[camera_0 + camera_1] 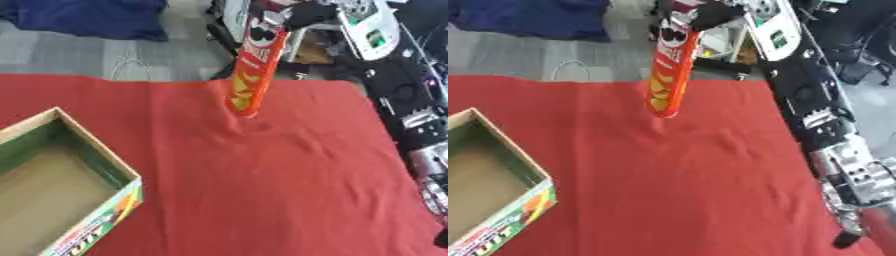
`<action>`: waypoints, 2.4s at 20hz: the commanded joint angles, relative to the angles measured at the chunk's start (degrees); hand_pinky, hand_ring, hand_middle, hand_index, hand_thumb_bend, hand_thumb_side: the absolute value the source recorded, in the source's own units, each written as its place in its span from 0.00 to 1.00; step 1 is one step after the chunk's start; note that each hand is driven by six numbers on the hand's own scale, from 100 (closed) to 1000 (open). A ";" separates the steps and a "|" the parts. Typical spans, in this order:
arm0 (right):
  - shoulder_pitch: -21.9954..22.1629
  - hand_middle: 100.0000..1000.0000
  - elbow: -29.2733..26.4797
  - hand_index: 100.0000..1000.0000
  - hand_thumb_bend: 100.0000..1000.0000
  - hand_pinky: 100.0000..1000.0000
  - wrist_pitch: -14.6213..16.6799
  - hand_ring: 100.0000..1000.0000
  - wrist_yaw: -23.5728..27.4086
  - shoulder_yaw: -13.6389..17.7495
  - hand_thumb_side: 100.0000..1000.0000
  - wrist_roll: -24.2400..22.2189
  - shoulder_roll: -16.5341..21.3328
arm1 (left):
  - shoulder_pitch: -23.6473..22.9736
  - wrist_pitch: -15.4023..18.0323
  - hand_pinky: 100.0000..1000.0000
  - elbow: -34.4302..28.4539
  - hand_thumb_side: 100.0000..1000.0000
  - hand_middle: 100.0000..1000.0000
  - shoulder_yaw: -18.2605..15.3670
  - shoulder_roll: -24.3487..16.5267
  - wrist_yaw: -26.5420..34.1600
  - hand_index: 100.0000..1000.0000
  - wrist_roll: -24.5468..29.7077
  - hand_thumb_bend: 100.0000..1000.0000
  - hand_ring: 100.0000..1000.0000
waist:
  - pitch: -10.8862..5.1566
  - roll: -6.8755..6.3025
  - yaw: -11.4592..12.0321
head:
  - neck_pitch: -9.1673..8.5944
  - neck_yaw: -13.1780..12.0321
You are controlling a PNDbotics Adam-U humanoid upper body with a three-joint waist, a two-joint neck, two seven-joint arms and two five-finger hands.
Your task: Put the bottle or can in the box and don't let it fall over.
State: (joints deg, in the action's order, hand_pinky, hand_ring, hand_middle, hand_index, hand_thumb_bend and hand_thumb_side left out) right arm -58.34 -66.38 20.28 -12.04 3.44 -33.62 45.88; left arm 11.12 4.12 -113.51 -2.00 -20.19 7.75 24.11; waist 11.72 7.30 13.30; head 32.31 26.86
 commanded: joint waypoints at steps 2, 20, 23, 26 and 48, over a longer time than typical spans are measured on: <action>-2.57 0.00 -1.30 0.04 0.00 0.12 -0.71 0.00 2.85 -0.32 0.03 -1.19 -0.31 | 0.48 -0.71 0.37 -1.08 0.62 0.61 -0.14 -1.59 1.43 0.62 -0.04 0.00 0.85 | -2.47 -0.30 0.06 | 1.94 0.80; -7.24 0.00 -3.66 0.04 0.00 0.12 -3.11 0.00 12.24 -4.30 0.02 -6.34 -11.38 | 0.94 -3.40 0.38 -1.08 0.59 0.62 -0.38 -1.93 6.55 0.63 -1.40 0.00 0.86 | -10.89 -0.16 3.53 | 8.90 4.52; -6.82 0.00 -4.54 0.04 0.00 0.12 -3.47 0.00 13.31 -4.90 0.03 -6.52 -13.42 | 0.91 -4.02 0.39 -1.08 0.59 0.62 -0.66 -1.90 7.07 0.63 -2.11 0.00 0.86 | -12.34 0.05 5.26 | 10.36 5.34; -6.26 0.00 -5.02 0.04 0.00 0.11 -3.75 0.00 14.55 -5.35 0.03 -6.81 -15.23 | 0.87 -4.68 0.39 -1.08 0.59 0.62 -0.79 -1.80 7.44 0.63 -2.62 0.00 0.86 | -13.50 0.20 6.68 | 11.37 6.16; -1.37 0.00 -11.68 0.04 0.00 0.11 -4.16 0.00 9.42 -7.24 0.05 -3.53 -26.30 | 2.98 -6.03 0.39 -1.08 0.60 0.62 -3.18 -0.21 8.23 0.63 -6.41 0.00 0.86 | -14.41 0.24 16.20 | 11.81 11.03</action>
State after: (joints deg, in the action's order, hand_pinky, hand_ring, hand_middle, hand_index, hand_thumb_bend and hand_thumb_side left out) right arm -58.85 -76.85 15.96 -1.88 -4.28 -37.64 18.95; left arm 13.09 -2.02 -113.51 -4.57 -20.07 15.48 18.00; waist -2.36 8.15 29.81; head 43.79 37.29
